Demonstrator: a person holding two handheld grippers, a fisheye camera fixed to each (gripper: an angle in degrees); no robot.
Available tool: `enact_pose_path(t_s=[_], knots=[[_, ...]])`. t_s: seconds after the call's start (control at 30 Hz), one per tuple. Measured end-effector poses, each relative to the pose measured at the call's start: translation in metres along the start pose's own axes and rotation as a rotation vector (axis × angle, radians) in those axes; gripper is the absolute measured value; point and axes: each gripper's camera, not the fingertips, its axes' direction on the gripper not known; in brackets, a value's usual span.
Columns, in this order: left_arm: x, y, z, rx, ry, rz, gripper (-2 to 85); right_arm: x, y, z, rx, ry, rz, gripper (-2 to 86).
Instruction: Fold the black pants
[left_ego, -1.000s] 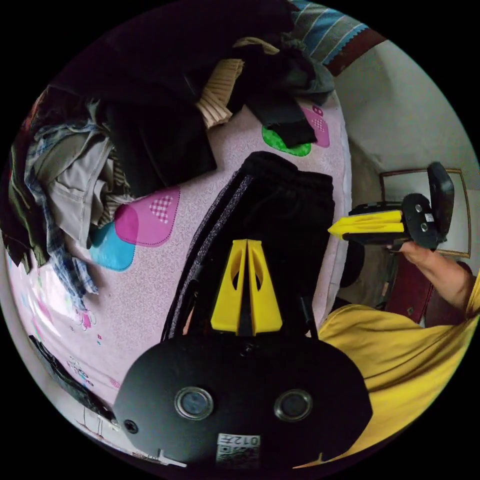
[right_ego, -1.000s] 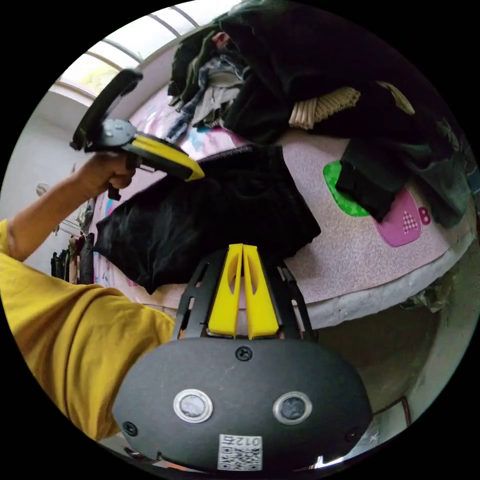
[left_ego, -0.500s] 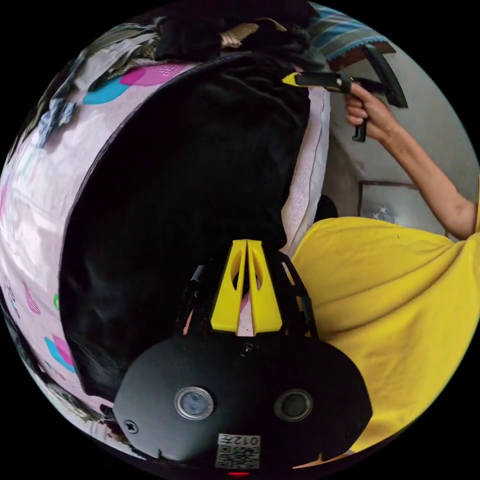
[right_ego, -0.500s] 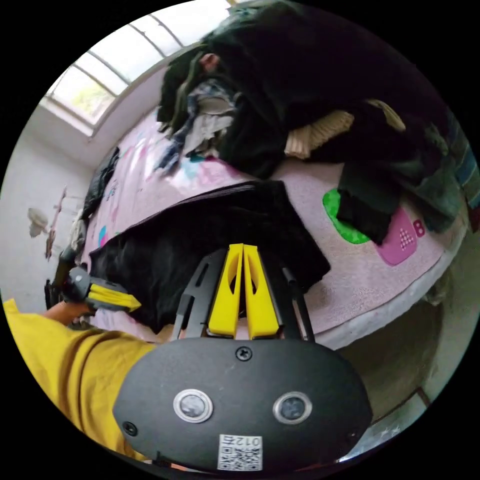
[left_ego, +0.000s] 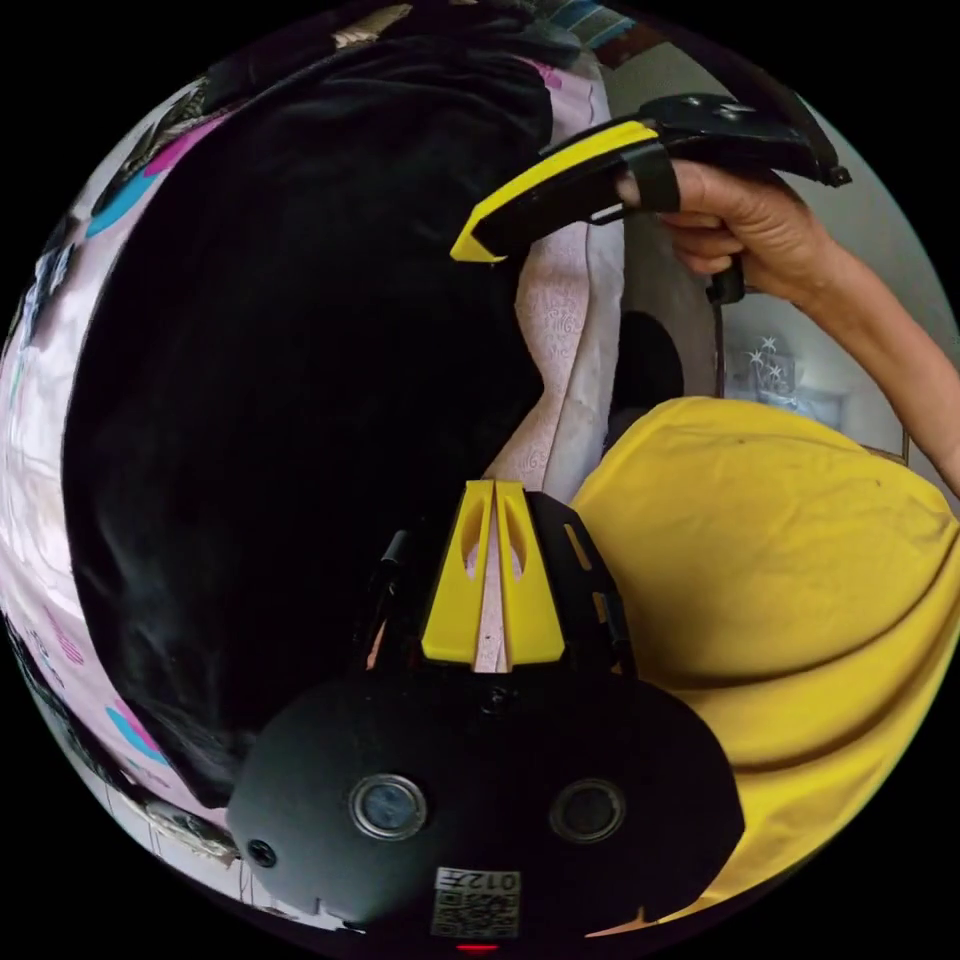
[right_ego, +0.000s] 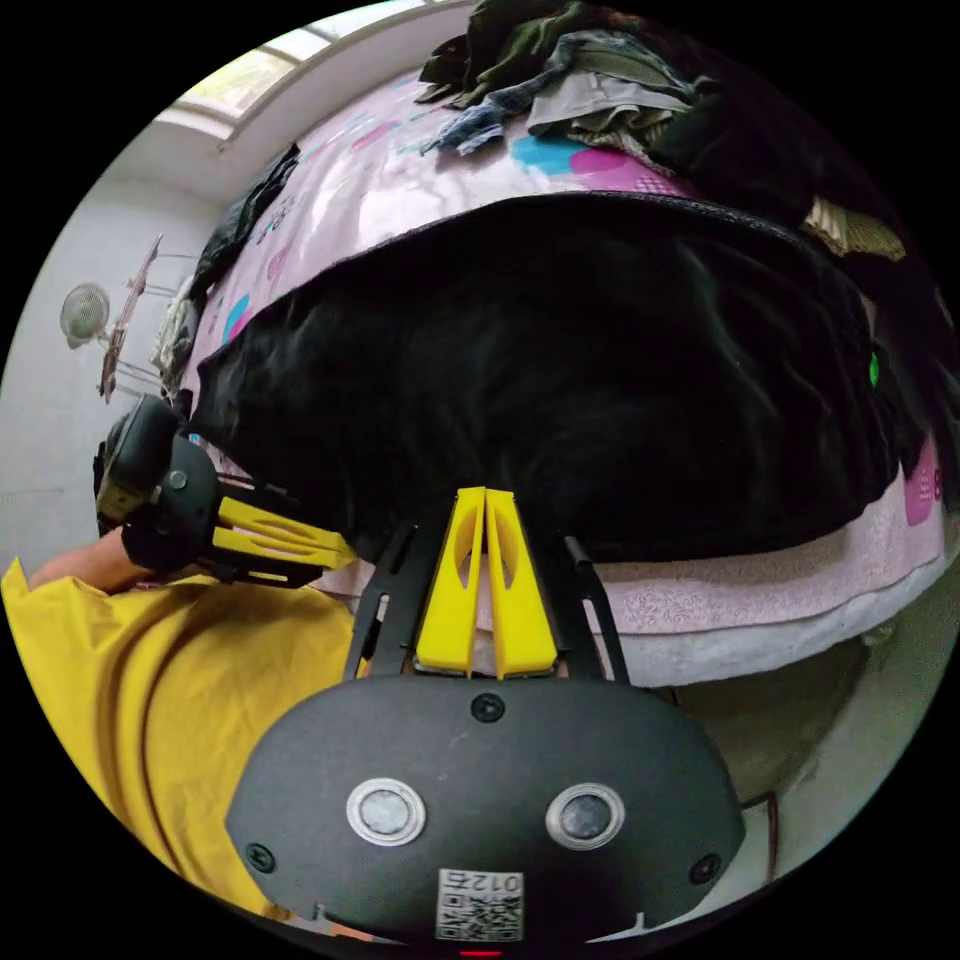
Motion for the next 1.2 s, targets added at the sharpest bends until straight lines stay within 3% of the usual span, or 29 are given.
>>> enact_pose_path(t_s=[0.13,0.27,0.43,0.57,0.7,0.87,0.97,1.13,1.2], knots=[[0.013,0.051,-0.046,0.099,-0.002,0.013,0.3,-0.045,0.004,0.002,0.063,-0.022,-0.040,-0.2],[0.004,0.108,-0.090,0.204,-0.047,-0.141,0.3,-0.088,-0.012,0.045,0.006,-0.047,-0.092,-0.2],[-0.015,0.173,-0.113,0.217,0.103,-0.250,0.4,-0.109,-0.028,0.087,-0.084,-0.007,-0.022,-0.2],[-0.015,0.256,-0.171,0.368,0.064,-0.304,0.4,-0.160,-0.049,0.086,0.022,-0.026,-0.095,-0.1],[-0.049,0.363,-0.210,0.471,0.002,-0.576,0.4,-0.219,-0.086,0.123,-0.006,-0.062,-0.181,-0.1],[-0.085,0.471,-0.229,0.499,0.016,-0.838,0.4,-0.295,-0.120,0.210,-0.153,0.225,-0.371,0.0],[-0.094,0.529,-0.236,0.464,0.021,-0.969,0.4,-0.323,-0.130,0.233,-0.193,0.282,-0.442,0.1],[-0.092,0.627,-0.251,0.568,0.121,-1.078,0.3,-0.349,-0.152,0.266,-0.244,0.266,-0.434,0.4],[-0.084,0.680,-0.271,0.605,0.073,-1.176,0.4,-0.357,-0.160,0.278,-0.256,0.255,-0.422,0.5]])
